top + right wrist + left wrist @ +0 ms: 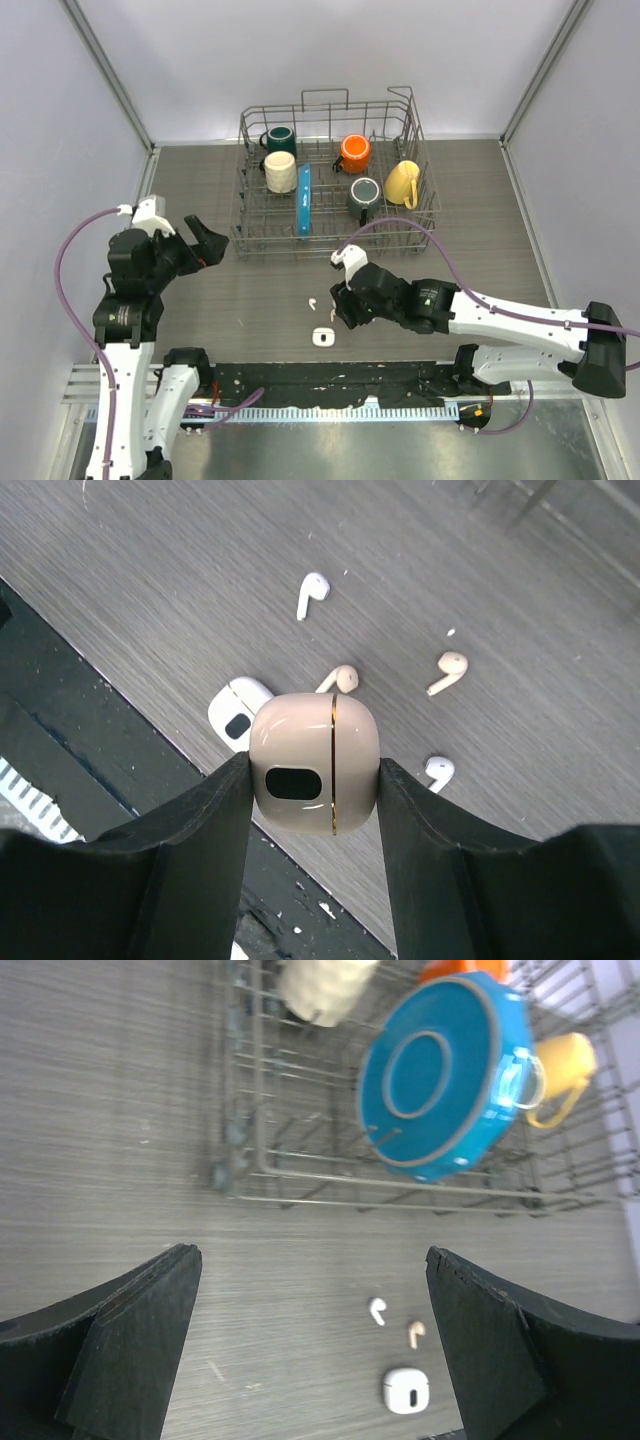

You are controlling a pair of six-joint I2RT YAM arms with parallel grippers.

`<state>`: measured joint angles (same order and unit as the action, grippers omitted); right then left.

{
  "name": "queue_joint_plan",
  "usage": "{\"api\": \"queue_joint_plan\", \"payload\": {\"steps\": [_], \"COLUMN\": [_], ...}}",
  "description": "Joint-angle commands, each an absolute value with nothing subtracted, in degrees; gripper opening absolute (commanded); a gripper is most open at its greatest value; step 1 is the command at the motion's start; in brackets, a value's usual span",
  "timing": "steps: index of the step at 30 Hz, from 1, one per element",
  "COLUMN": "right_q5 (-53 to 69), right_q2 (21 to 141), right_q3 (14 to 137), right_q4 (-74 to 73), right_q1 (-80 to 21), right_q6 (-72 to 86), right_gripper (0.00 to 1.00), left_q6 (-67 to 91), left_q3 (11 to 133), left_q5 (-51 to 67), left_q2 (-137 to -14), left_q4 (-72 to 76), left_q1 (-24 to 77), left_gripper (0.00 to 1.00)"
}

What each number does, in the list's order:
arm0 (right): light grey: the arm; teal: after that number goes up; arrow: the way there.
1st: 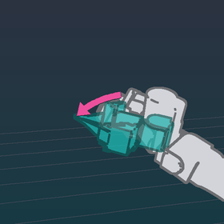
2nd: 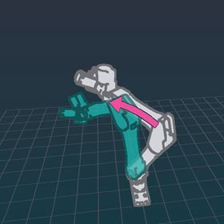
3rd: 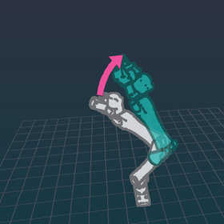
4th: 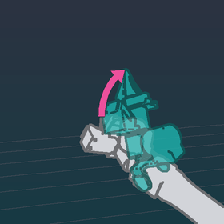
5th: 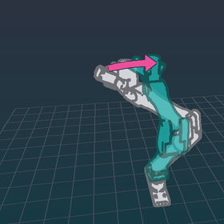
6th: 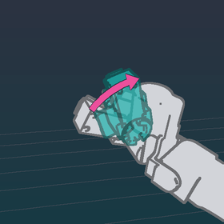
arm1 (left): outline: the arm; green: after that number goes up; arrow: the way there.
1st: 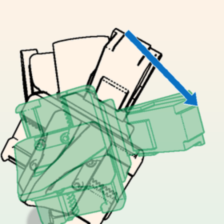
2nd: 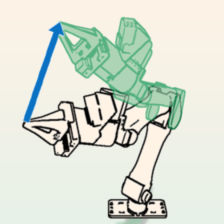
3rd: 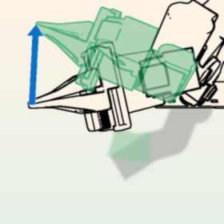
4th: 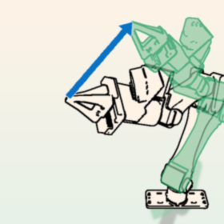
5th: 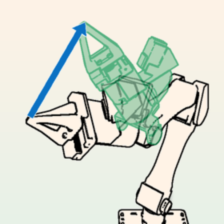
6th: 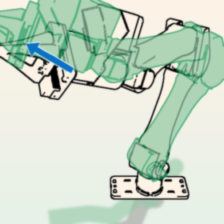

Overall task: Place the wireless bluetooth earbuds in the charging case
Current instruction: Pick up the charging case at the center of the board.

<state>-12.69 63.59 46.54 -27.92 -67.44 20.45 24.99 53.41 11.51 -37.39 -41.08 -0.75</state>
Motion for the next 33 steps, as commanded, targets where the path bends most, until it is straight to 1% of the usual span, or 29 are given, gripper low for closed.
{"api": "queue_joint_plan", "payload": {"steps": [1,5,11,16,20,23,27,28,29,33], "right_q5": [-16.5,-17.6,-19.9,-21.4,-23.1,-25.1,-26.7,-27.1,-27.2,-26.9], "right_q2": [62.9,62.1,59.0,57.6,57.7,58.3,59.6,59.8,59.9,59.2], "right_q3": [50.9,51.8,50.8,49.9,49.4,48.6,48.4,48.4,48.3,47.5], "right_q4": [-28.6,-27.1,-20.2,-15.6,-12.1,-9.9,-8.3,-8.0,-7.4,-5.7], "right_q1": [-68.0,-68.9,-71.2,-72.9,-75.2,-77.9,-80.1,-80.7,-80.8,-80.9], "right_q6": [17.8,16.4,13.1,8.9,4.8,1.2,-1.6,-1.8,-2.0,-2.5], "right_gripper": [0.02,0.01,0.01,0.01,0.01,0.01,0.01,0.01,0.01,0.01], "left_q6": [28.5,28.0,28.1,30.3,30.9,30.9,32.3,32.5,32.8,34.9], "left_q3": [54.6,53.0,52.3,51.9,50.8,50.4,50.1,50.1,50.0,49.6], "left_q5": [25.5,28.4,36.5,40.1,40.2,37.9,32.0,29.0,27.8,24.5], "left_q2": [-35.5,-36.1,-38.8,-38.6,-38.5,-38.8,-41.0,-41.7,-42.3,-46.7], "left_q4": [-39.1,-38.8,-38.8,-36.6,-36.0,-35.9,-33.4,-33.1,-31.7,-26.9], "left_q1": [-0.4,-0.6,-0.5,-0.4,1.8,4.5,14.6,16.7,20.6,29.2], "left_gripper": [1.0,1.0,1.0,1.0,1.0,1.0,1.0,1.0,1.0,1.0]}}
